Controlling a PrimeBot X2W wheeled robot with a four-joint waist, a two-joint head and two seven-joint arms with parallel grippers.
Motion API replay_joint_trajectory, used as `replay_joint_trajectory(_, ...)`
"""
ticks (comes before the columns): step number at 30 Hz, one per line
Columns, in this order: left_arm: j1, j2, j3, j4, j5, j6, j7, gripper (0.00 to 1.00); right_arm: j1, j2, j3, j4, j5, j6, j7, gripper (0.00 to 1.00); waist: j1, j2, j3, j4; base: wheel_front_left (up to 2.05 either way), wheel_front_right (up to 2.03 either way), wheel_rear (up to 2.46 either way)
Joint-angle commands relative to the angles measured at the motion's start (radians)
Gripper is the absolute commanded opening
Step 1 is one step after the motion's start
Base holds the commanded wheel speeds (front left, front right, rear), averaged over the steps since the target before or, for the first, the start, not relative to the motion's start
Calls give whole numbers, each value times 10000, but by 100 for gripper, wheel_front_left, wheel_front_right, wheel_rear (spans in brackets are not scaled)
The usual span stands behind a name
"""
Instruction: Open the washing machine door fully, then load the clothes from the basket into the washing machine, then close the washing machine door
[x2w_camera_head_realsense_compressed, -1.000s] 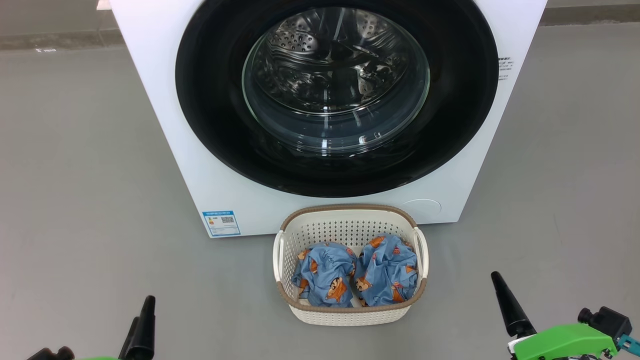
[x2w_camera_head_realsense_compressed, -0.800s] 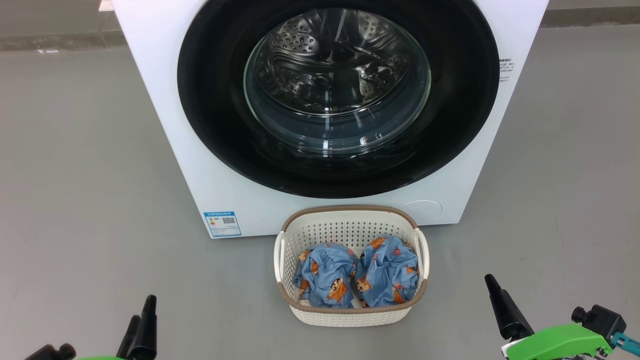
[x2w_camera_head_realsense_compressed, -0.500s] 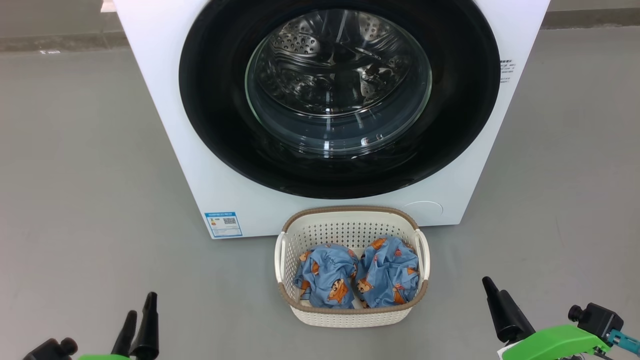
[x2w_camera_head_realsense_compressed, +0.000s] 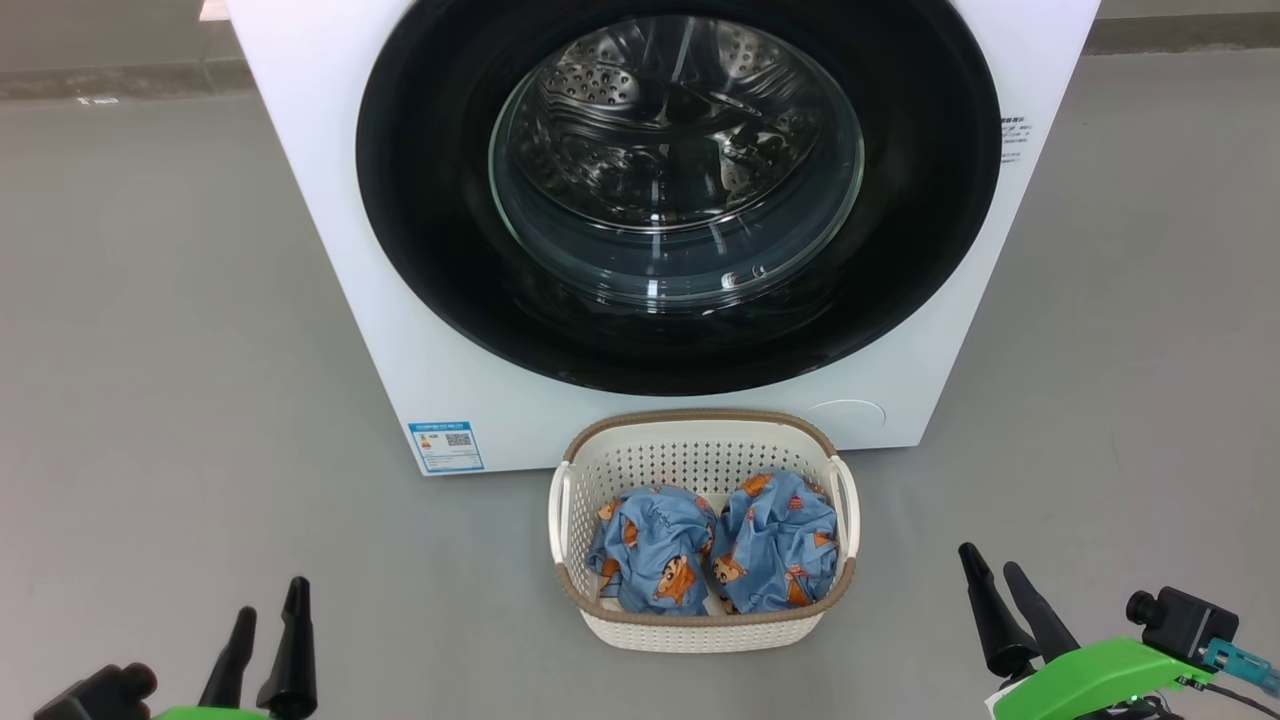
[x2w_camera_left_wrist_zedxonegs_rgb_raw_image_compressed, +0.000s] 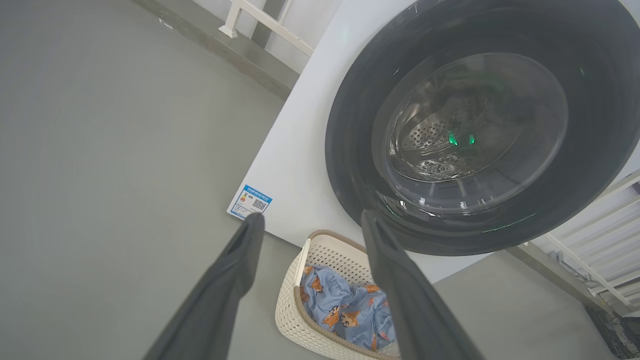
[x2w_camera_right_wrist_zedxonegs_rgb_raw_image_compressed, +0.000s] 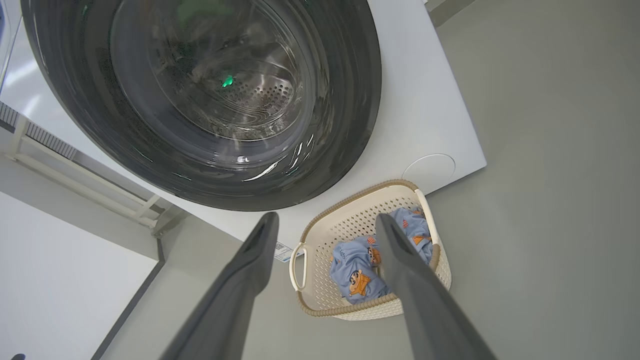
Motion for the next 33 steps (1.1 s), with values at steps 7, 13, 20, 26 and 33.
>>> replay_joint_trajectory(7,-130,338,169,-391,1052,-17,-324,100,-484,-186,261,-143,-981,10,-347,100,-1,0,9,-19,0,0,0)
replay_joint_trajectory(13,-143,418,147,-432,1576,-19,-471,100,-511,-238,307,-110,-1469,11,-493,100,-1,0,9,-23,0,0,0)
replay_joint_trajectory(20,-120,497,123,-471,2327,-21,-677,100,-536,-325,342,-15,-2119,12,-698,100,-1,0,-23,-44,0,0,0)
replay_joint_trajectory(26,-84,562,61,-467,2927,-23,-854,100,-551,-417,309,34,-2705,13,-873,100,-1,0,-22,-63,0,0,0)
replay_joint_trajectory(33,-77,644,34,-465,3598,-25,-1060,100,-521,-508,148,76,-3426,13,-1078,100,-1,0,-4,-81,0,0,0)
